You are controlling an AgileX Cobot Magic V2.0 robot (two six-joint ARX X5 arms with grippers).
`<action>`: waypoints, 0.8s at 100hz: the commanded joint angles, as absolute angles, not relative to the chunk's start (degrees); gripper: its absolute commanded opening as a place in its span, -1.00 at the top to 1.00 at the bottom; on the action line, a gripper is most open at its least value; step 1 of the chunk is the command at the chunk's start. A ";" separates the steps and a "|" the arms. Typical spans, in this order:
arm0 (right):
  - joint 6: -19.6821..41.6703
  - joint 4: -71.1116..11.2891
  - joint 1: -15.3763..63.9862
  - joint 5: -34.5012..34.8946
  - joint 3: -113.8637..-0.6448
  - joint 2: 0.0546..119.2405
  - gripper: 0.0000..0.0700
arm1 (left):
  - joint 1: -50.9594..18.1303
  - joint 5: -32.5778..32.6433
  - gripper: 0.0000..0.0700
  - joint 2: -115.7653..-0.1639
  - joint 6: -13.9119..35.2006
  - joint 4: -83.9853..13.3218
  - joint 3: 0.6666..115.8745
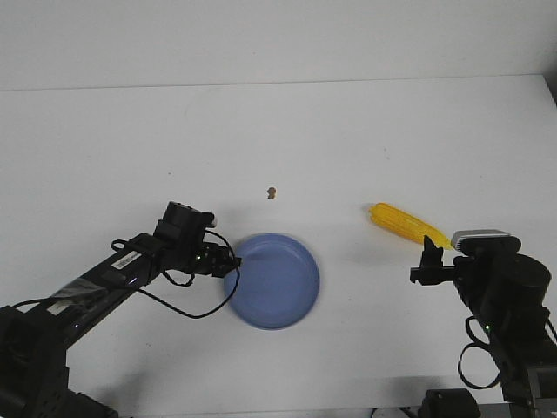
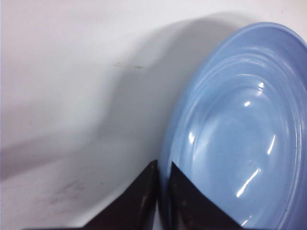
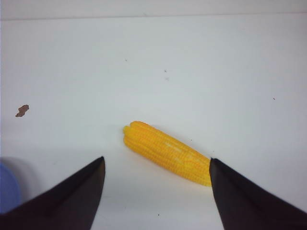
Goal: Place corn on plate with both arms
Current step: 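Drag the blue plate with the left gripper toward the table center, then release the plate and pull the left gripper back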
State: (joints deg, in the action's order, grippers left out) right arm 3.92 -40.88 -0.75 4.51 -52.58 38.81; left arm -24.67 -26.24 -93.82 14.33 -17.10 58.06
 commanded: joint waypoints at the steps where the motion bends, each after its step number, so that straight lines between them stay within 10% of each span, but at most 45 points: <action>1: 4.54 -40.34 -0.71 4.56 -53.45 39.07 -0.31 | -25.21 -26.59 0.81 -94.94 14.46 -16.73 58.63; 31: 4.54 -40.32 -0.71 4.54 -53.45 39.07 -0.31 | -25.21 -26.59 0.42 -94.94 14.66 -17.04 58.63; 48: 4.54 -40.32 -0.71 4.54 -53.45 39.07 -0.31 | -24.93 -26.59 -0.25 -94.83 14.17 -16.95 58.65; 80: 4.51 -40.34 -0.71 4.60 -53.45 39.07 -0.31 | -19.75 -18.63 -0.32 -86.91 6.72 -17.56 58.67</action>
State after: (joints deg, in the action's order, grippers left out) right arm 3.92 -40.88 -0.75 4.51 -52.58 38.81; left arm -20.40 -22.02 -89.25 11.31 -17.26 58.06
